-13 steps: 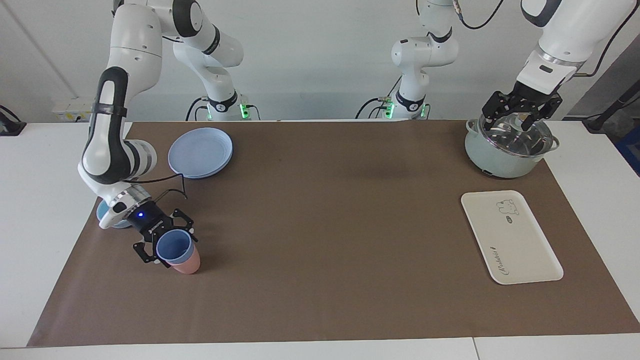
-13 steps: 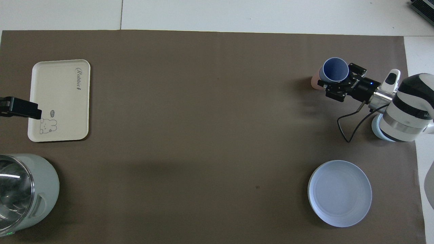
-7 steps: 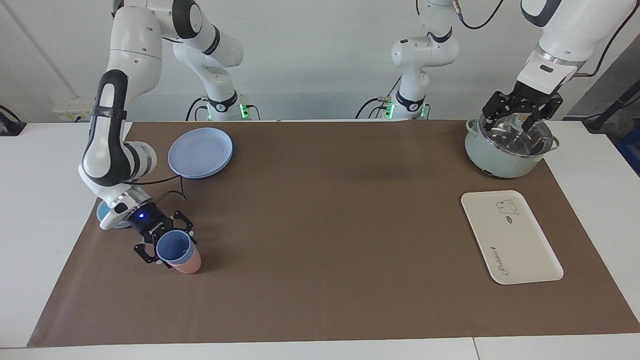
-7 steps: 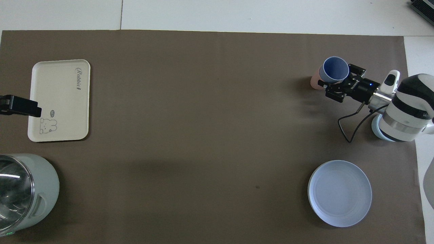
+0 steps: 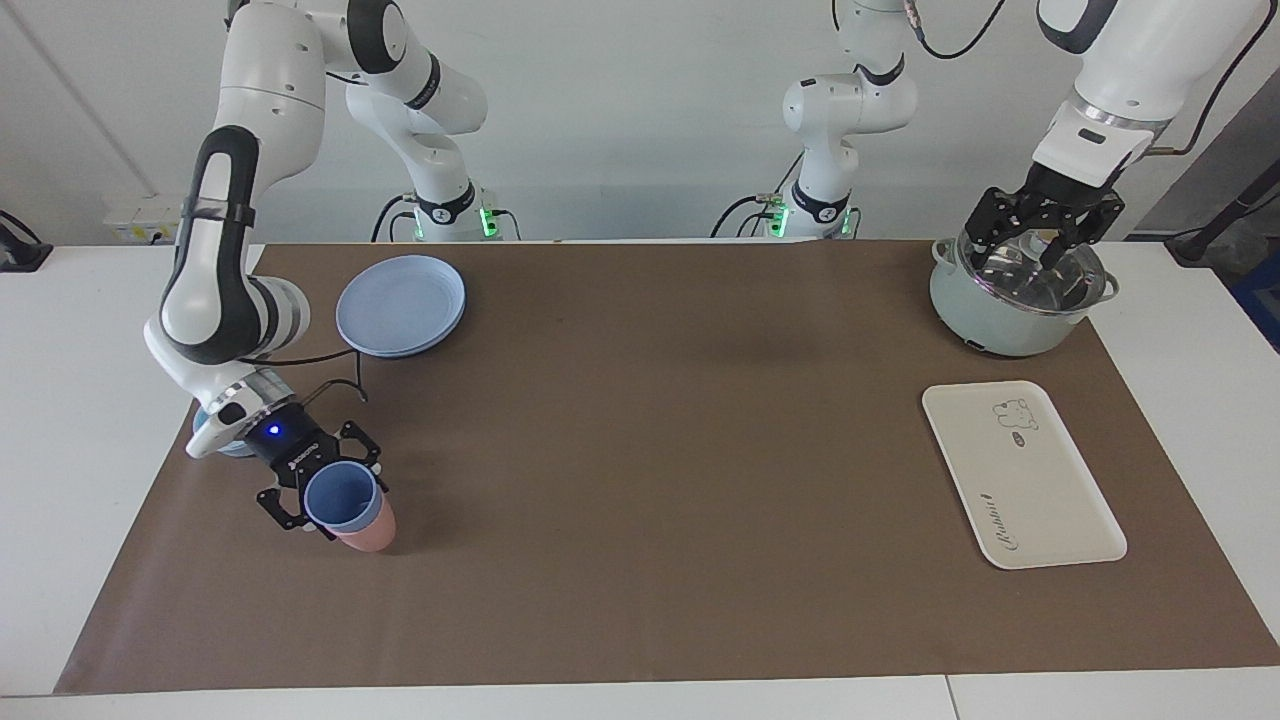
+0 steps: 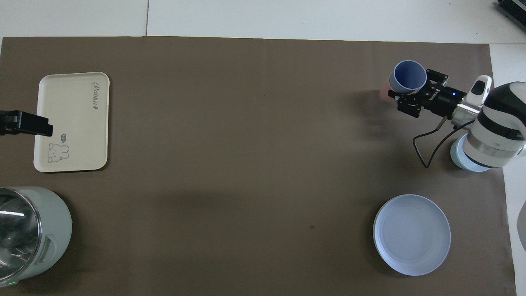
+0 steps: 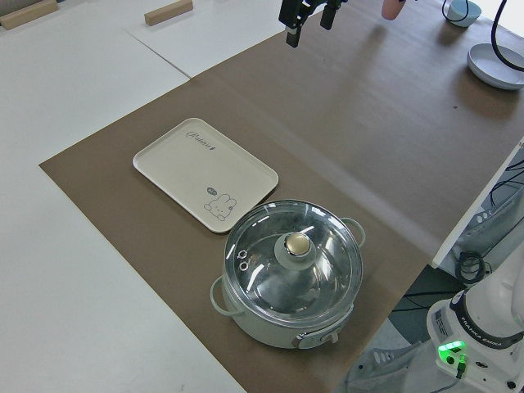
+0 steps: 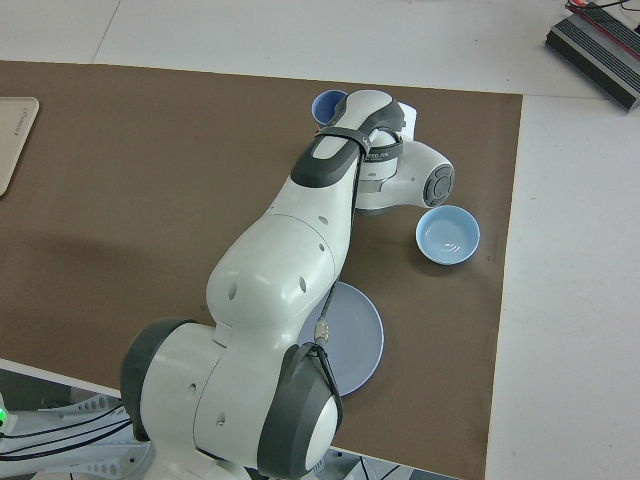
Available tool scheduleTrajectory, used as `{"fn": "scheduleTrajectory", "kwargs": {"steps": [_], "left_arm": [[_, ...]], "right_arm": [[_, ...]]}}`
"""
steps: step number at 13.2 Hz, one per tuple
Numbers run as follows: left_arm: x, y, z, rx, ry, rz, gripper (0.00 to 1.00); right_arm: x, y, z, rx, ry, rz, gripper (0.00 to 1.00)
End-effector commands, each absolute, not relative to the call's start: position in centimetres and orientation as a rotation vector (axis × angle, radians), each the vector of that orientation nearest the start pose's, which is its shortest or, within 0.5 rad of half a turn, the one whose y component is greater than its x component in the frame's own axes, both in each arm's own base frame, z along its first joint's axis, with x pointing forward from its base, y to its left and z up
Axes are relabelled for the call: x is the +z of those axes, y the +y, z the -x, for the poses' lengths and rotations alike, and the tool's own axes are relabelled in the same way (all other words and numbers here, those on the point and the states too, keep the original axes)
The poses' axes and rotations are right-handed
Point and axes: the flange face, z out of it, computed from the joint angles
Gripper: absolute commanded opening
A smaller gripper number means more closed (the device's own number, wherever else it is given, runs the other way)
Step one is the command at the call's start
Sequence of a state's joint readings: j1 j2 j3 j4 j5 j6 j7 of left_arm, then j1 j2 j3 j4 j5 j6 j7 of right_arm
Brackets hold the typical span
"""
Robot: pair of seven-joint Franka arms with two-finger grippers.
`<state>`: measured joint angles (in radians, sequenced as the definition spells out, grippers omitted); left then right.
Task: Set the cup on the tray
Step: 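Lift the blue cup with the right gripper while the left gripper approaches, then grasp the blue cup with the left gripper while the right gripper holds it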
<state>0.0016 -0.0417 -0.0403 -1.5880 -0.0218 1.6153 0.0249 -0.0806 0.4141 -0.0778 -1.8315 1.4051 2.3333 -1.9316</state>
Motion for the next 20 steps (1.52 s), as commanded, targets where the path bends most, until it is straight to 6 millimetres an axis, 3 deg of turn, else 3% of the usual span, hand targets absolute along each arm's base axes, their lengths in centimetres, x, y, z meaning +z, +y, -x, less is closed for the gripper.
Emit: {"fn": "scheduleTrajectory", "kwargs": {"steps": [1, 4, 8, 12, 15, 17, 18, 20], "left_arm": [[62.7, -5.5, -53.8, -0.203, -0.025, 3.217, 0.71], [60.9, -11.1, -53.3, -0.198, -0.122, 3.279, 0.71], [61.2, -16.1, -53.7, -0.18, -0.298, 3.573, 0.64], [59.4, -22.6, -55.6, -0.241, -0.512, 3.807, 0.63], [55.7, -29.6, -56.6, -0.324, -0.631, 3.902, 0.63], [53.7, -33.2, -56.2, -0.384, -0.624, 3.914, 0.62], [52.5, -34.6, -56.1, -0.397, -0.627, 3.912, 0.61], [52.8, -37.1, -55.2, -0.484, -0.626, 3.934, 0.6]], "right_arm": [[39.8, -6.5, -64.8, -1.08, -0.942, 2.387, 0.0], [44.4, -5.5, -64.1, -0.943, -1.008, 2.49, 0.0], [49.9, 1.3, -62.7, -0.765, -1.213, 2.596, 0.0], [52.3, 8.5, -61.7, -0.563, -1.287, 2.692, 0.0], [53.7, 13.8, -60.5, -0.437, -1.373, 2.74, 0.0], [54.3, 16.9, -59.4, -0.356, -1.435, 2.778, 0.0], [54.4, 18.1, -58.9, -0.329, -1.458, 2.789, 0.0], [54.4, 19.2, -58.1, -0.279, -1.53, 2.802, 0.0]]}}
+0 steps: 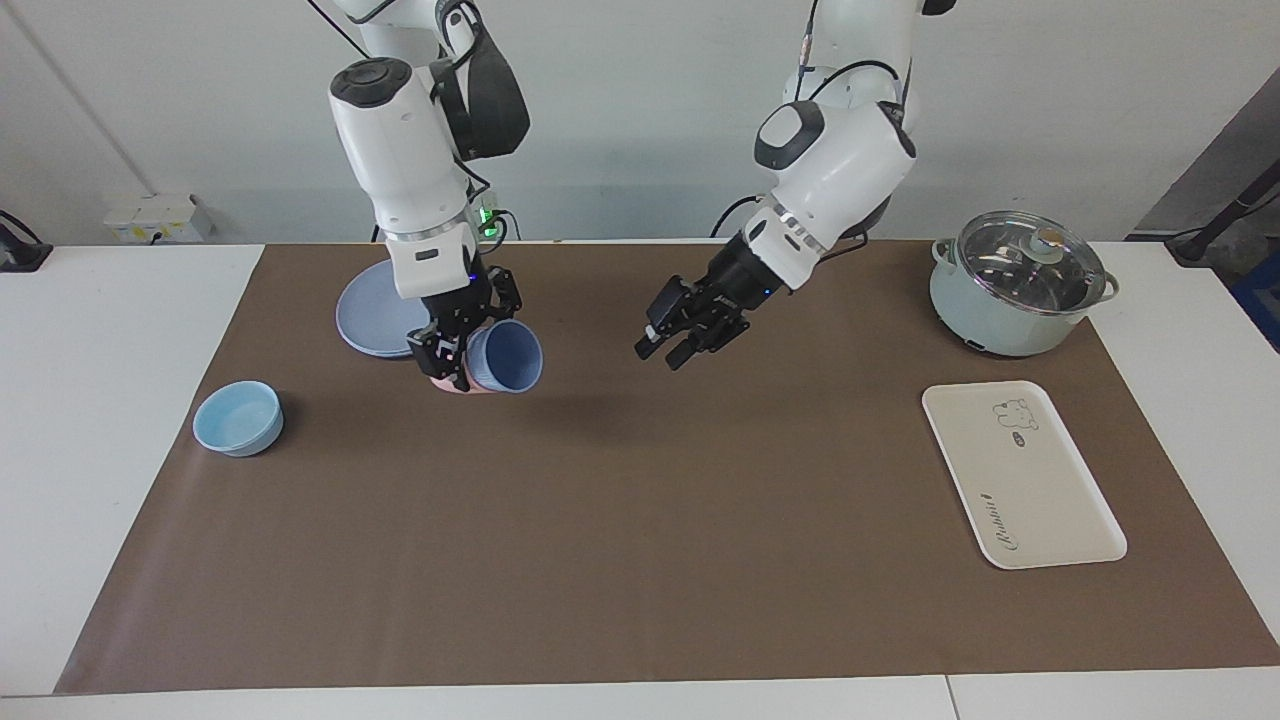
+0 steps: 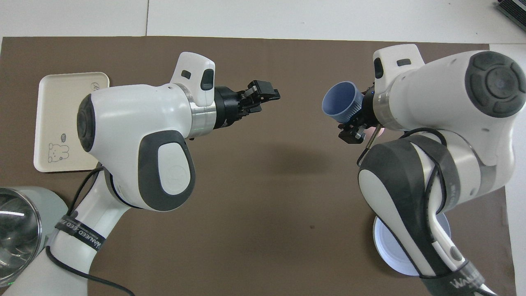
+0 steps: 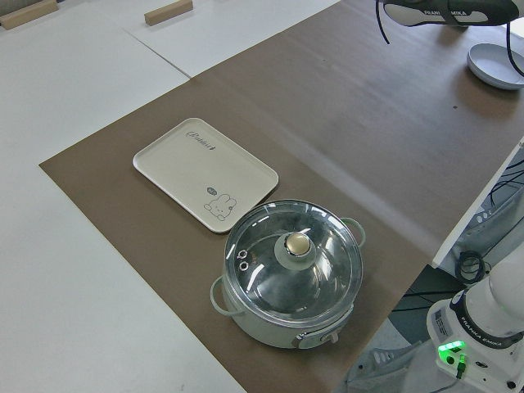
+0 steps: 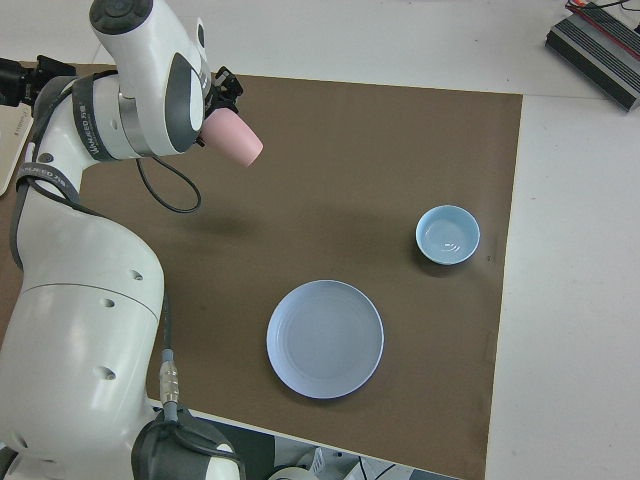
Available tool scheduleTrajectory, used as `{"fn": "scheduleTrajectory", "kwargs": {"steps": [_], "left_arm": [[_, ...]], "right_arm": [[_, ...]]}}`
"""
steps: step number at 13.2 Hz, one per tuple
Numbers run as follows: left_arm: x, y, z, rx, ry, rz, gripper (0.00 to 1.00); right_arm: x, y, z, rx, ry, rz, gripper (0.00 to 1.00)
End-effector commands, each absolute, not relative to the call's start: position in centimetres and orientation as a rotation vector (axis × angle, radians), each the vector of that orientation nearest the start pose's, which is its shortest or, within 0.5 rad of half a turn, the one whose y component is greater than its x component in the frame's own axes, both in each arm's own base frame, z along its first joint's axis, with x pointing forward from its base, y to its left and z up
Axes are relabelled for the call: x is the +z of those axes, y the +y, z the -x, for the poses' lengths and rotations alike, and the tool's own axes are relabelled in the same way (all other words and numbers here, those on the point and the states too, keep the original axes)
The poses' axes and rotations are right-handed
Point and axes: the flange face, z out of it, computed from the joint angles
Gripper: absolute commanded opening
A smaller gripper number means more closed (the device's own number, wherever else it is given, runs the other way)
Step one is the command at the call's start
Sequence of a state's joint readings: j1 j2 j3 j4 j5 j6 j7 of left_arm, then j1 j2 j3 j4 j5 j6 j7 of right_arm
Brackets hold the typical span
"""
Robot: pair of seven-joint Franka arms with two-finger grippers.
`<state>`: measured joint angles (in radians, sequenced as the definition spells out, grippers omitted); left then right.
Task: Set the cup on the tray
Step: 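Grasp the blue cup with the left gripper while the right gripper holds it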
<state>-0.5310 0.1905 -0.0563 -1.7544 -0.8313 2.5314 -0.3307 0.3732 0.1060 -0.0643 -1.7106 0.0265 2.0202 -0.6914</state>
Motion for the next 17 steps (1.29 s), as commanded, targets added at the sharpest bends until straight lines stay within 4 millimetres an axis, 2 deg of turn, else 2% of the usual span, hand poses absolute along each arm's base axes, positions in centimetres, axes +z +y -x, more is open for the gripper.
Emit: {"fn": "scheduleTrajectory", "kwargs": {"steps": [1, 6, 7, 10, 12, 14, 17], "left_arm": [[52.7, -38.1, -54.8, 0.288, 0.348, -2.219, 0.58], [52.0, -43.0, -51.0, 0.293, 0.296, -2.21, 0.48], [51.5, -43.6, -50.2, 0.313, 0.299, -2.209, 0.47], [51.4, -43.8, -50.0, 0.317, 0.298, -2.209, 0.44], [50.6, -44.4, -49.7, 0.305, 0.285, -2.222, 0.33], [50.5, -44.6, -49.6, 0.305, 0.277, -2.224, 0.18], [50.5, -44.9, -49.3, 0.298, 0.277, -2.224, 0.02]], "right_arm": [[54.6, 19.8, -57.8, -0.27, -1.559, 2.802, 0.0], [54.7, 21.5, -56.9, -0.245, -1.622, 2.831, 0.0], [54.7, 21.4, -56.9, -0.236, -1.633, 2.836, 0.0], [54.9, 21.6, -56.8, -0.243, -1.642, 2.836, 0.0], [55.0, 21.6, -56.8, -0.253, -1.643, 2.836, 0.0], [55.0, 21.6, -56.8, -0.253, -1.643, 2.836, 0.0], [55.0, 21.6, -56.8, -0.258, -1.645, 2.835, 0.0]]}}
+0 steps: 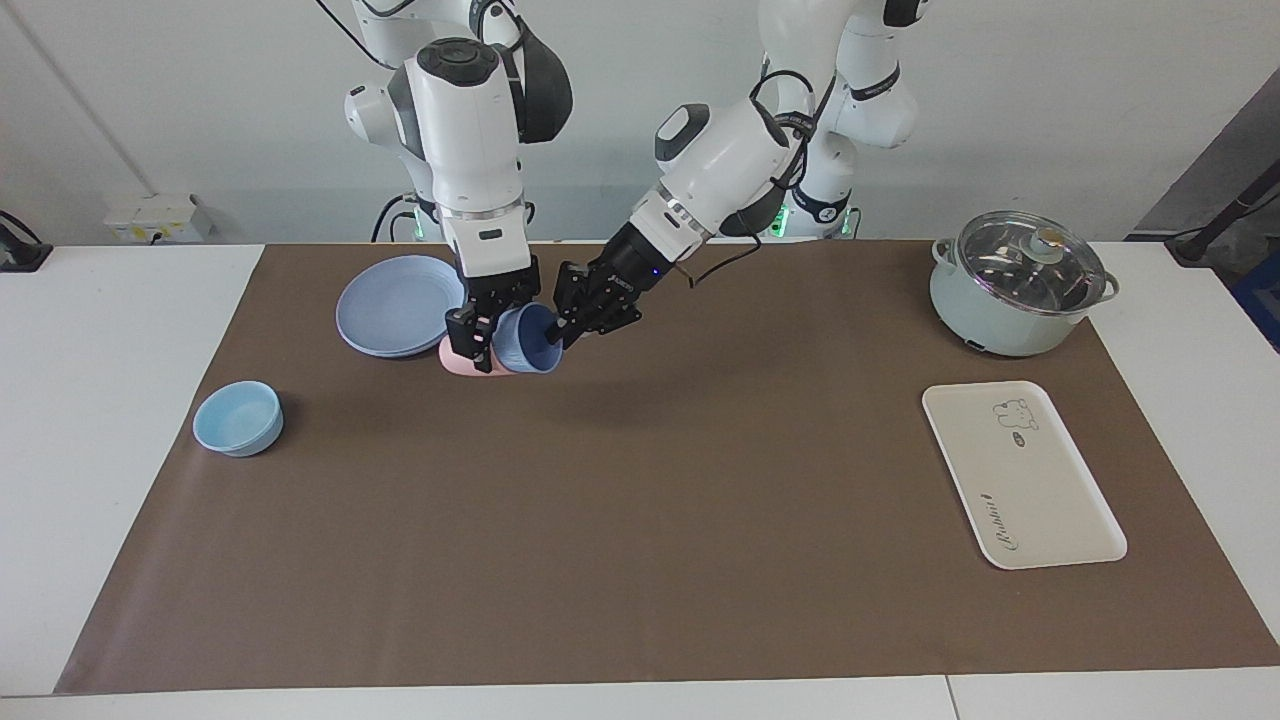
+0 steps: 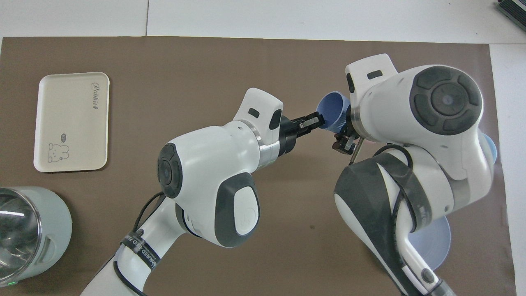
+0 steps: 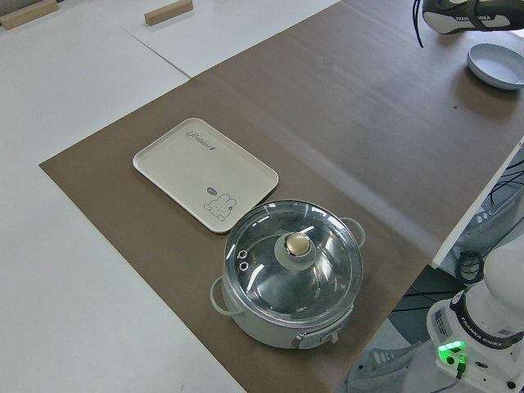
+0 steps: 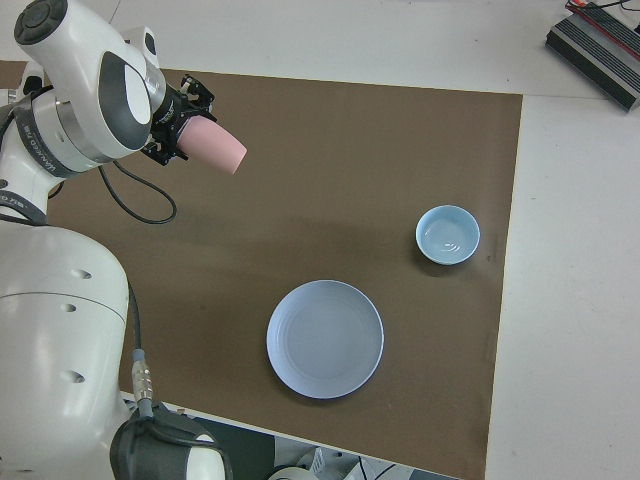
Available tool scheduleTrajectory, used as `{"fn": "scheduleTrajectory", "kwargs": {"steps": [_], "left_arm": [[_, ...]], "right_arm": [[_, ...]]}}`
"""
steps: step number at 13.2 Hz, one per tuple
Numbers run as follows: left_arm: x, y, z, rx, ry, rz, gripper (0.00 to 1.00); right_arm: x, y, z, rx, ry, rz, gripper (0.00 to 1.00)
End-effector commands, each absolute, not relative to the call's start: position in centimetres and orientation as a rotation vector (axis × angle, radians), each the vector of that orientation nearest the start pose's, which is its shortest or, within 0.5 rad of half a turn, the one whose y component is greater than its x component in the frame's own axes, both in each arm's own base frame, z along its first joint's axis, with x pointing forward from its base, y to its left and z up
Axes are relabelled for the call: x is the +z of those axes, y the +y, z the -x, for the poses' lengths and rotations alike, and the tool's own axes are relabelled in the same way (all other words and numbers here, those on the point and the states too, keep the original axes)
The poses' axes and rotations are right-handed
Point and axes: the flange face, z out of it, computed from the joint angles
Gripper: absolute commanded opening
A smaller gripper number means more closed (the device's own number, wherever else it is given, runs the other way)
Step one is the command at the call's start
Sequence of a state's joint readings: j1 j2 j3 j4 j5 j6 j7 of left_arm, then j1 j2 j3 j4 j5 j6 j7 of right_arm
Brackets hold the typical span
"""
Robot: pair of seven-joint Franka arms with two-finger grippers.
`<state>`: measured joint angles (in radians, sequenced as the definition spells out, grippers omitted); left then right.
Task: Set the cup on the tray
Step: 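Grasp the blue cup with the left gripper while the right gripper holds it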
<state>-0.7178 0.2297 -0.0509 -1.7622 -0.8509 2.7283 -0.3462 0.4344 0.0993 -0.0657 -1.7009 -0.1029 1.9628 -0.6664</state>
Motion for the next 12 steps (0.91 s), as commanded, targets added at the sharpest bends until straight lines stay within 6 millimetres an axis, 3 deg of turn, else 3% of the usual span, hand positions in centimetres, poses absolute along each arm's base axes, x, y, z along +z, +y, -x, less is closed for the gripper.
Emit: {"fn": "scheduleTrajectory", "kwargs": {"steps": [1, 5, 8, 10, 12], "left_arm": [[50.4, -45.1, -49.1, 0.294, 0.271, -2.225, 0.0], [50.7, -45.0, -49.3, 0.292, 0.265, -2.227, 0.0], [52.3, -44.2, -51.4, 0.268, 0.27, -2.213, 0.0], [54.0, -42.6, -53.2, 0.194, 0.284, -2.21, 0.0], [55.8, -39.5, -55.4, 0.15, 0.306, -2.211, 0.0]], "right_arm": [[55.0, 21.6, -56.8, -0.258, -1.645, 2.835, 0.0], [55.0, 21.5, -56.9, -0.258, -1.641, 2.837, 0.0], [54.9, 21.5, -56.8, -0.255, -1.641, 2.837, 0.0], [55.0, 21.6, -56.8, -0.261, -1.642, 2.835, 0.0], [55.0, 21.5, -56.8, -0.263, -1.64, 2.836, 0.0]]}}
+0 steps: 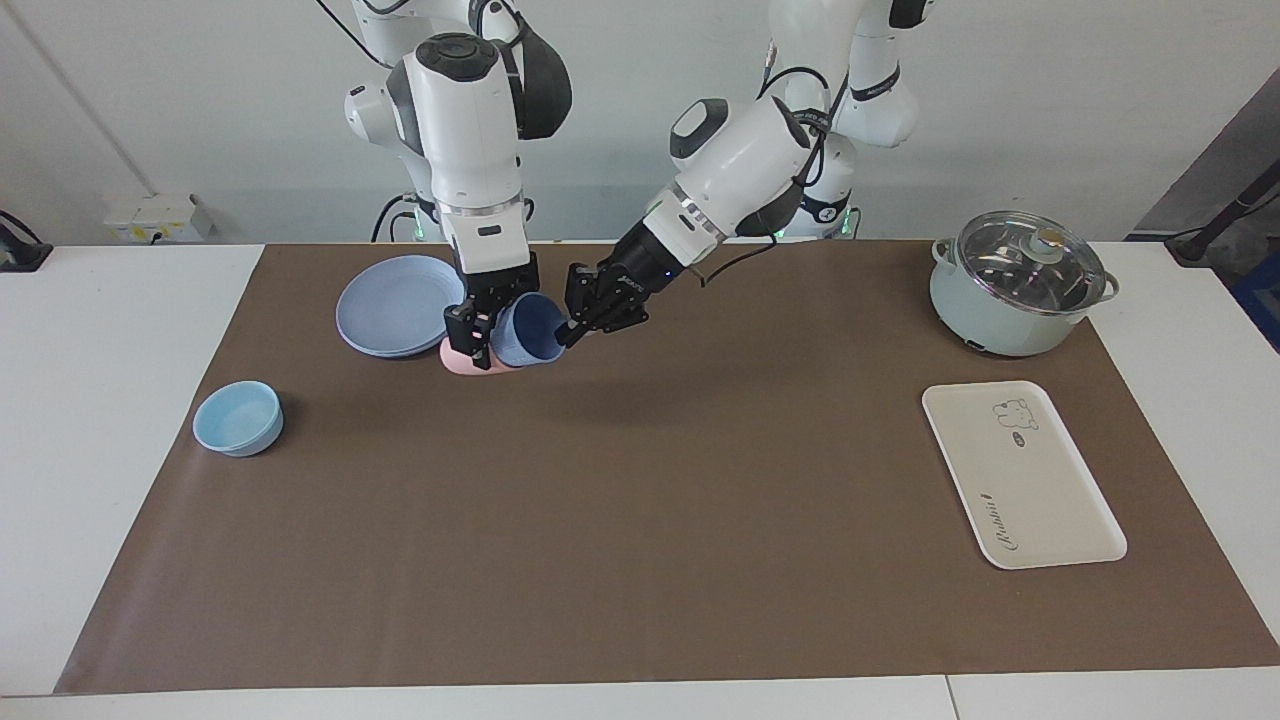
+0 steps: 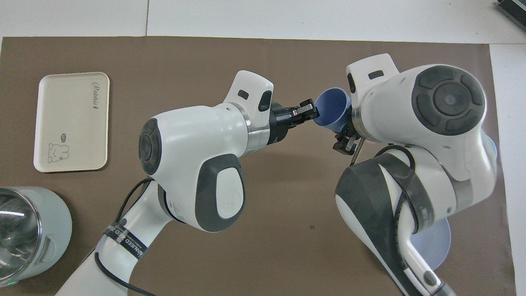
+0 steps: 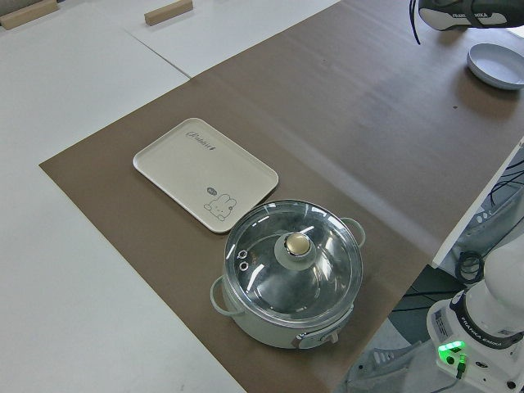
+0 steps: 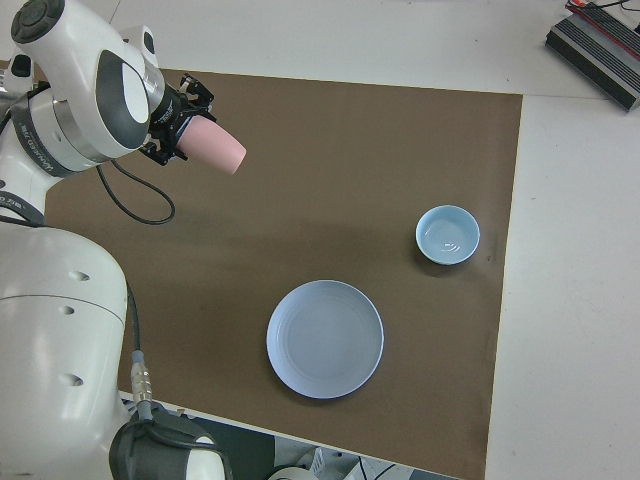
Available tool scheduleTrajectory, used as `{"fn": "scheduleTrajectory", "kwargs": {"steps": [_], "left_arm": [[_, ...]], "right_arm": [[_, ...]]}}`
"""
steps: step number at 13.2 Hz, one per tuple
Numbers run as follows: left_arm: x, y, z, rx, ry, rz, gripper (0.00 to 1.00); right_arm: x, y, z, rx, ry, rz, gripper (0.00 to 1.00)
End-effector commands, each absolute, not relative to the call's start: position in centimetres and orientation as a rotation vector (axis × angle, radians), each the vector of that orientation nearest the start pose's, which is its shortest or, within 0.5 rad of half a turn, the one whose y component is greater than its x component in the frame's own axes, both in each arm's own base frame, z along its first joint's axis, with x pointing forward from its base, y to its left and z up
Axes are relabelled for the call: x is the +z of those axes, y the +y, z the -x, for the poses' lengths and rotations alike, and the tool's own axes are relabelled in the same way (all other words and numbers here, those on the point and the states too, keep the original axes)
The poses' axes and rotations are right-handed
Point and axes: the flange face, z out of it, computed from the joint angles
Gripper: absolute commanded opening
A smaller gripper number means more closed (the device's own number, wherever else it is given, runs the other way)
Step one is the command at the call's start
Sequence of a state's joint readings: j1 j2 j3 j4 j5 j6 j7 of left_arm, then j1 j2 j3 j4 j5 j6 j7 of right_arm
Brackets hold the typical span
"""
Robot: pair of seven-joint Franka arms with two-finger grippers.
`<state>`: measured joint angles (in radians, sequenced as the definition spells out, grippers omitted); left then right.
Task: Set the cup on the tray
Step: 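Carry the blue cup to the tray while the right gripper withdraws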
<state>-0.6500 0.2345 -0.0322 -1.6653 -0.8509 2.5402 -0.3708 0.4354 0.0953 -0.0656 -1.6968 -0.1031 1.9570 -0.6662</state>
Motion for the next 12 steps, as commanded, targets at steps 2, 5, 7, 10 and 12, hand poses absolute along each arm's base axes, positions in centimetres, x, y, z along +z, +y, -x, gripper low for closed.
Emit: {"fn": "scheduleTrajectory", "kwargs": {"steps": [2, 5, 7, 10, 12], "left_arm": [[57.5, -34.5, -57.8, 0.119, 0.336, -2.217, 0.0], [60.4, -25.0, -60.4, 0.192, 0.358, -2.303, 0.0], [59.6, -18.9, -62.1, 0.304, 0.311, -2.438, 0.0], [57.9, -8.1, -63.1, 0.449, 0.189, -2.528, 0.0], [56.2, -1.0, -62.8, 0.54, 0.098, -2.585, 0.0]], "right_arm": [[55.0, 21.5, -56.8, -0.261, -1.64, 2.836, 0.0], [55.1, 21.4, -56.9, -0.266, -1.636, 2.836, 0.0], [55.1, 20.4, -57.7, -0.313, -1.587, 2.846, 0.0], [55.3, 16.9, -59.8, -0.469, -1.412, 2.84, 0.0], [55.1, 13.5, -61.3, -0.585, -1.262, 2.808, 0.0]]}}
